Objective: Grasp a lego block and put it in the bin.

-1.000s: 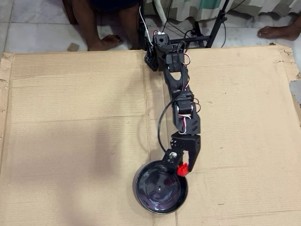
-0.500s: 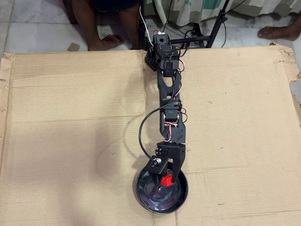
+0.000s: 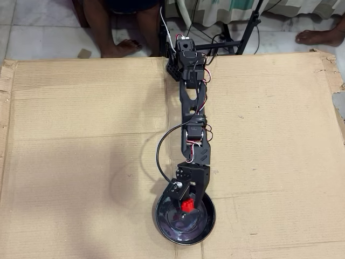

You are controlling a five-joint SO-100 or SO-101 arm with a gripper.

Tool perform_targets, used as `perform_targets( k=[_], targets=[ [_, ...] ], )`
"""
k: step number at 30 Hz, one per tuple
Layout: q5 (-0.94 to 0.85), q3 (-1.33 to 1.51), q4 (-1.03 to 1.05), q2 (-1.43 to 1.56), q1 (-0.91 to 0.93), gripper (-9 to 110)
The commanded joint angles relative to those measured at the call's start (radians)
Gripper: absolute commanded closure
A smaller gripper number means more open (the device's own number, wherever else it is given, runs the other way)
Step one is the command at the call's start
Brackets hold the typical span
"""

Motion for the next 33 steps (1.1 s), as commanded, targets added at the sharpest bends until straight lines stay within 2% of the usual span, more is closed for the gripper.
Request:
perform_targets(
  k=[1,3,9,23,33],
  targets=[
    [-0.023,-0.046,0.021,0.026,0.008,101],
    [-0.038,-0.046,0.02,0.026,0.009,99],
    [-0.044,-0.046,0.02,0.031,0.006,84],
    [-0.044,-0.034,0.025,0.063,0.006,83],
    [-0.044,-0.028,0.469,0.258,-0.011,83]
  ],
)
